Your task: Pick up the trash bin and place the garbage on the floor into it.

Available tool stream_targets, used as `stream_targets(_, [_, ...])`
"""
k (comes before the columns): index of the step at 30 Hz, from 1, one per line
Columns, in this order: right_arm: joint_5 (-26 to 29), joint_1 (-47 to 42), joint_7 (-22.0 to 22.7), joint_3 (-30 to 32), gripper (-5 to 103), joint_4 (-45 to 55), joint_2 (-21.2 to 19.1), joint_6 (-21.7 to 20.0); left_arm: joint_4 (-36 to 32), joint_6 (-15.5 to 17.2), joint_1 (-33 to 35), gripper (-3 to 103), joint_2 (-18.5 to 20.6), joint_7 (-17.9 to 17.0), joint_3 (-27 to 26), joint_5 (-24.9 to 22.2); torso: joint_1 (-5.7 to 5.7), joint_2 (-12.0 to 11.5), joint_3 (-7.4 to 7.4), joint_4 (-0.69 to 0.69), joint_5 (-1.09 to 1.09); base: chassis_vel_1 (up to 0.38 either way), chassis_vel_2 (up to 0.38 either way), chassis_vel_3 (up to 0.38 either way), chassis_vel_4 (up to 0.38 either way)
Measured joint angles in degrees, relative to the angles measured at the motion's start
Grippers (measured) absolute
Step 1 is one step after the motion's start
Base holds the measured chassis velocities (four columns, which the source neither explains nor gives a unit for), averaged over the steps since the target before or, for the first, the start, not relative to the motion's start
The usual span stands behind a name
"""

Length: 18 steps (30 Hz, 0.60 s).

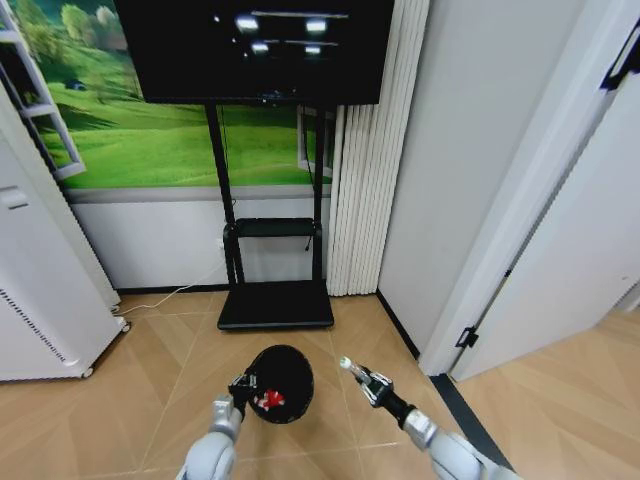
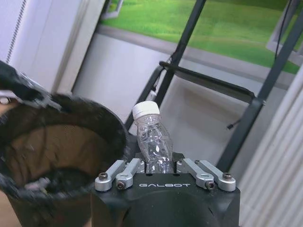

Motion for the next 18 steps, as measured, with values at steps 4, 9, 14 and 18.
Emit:
stream_targets(4, [0.1,2.0,0.0,-2.4,25,-0.8,1.9,0.2,1.5,0.0,-2.1,7,-0.4,-0.2,1.8,-0.3,0.00,0.0,0.00,-0.01,0.01,0.000,0.000,0.000,0.000])
stream_targets(9, [0.2,7.8,0.3,-8.3,25,-3.4,5.8,0.1,3.7,0.3,-6.0,7,-1.6,-0.8,5.7,-0.9,0.00,0.0,0.00,0.00,0.01,0.000,0.000,0.000,0.000])
stream_targets(14, [1.6,11.5,1.4,-11.8,25,-3.0,7.0,-1.2,5.0,0.4,-7.4,7,-2.0,-0.9,7.0,-1.0,0.00,0.0,0.00,0.02,0.00,0.000,0.000,0.000,0.000])
stream_targets(18, [2.2,12.9,1.8,-13.3,25,-1.7,7.2,-2.1,5.9,0.3,-8.0,7,-2.4,-0.9,7.5,-0.9,0.00,0.0,0.00,0.02,0.00,0.000,0.000,0.000,0.000])
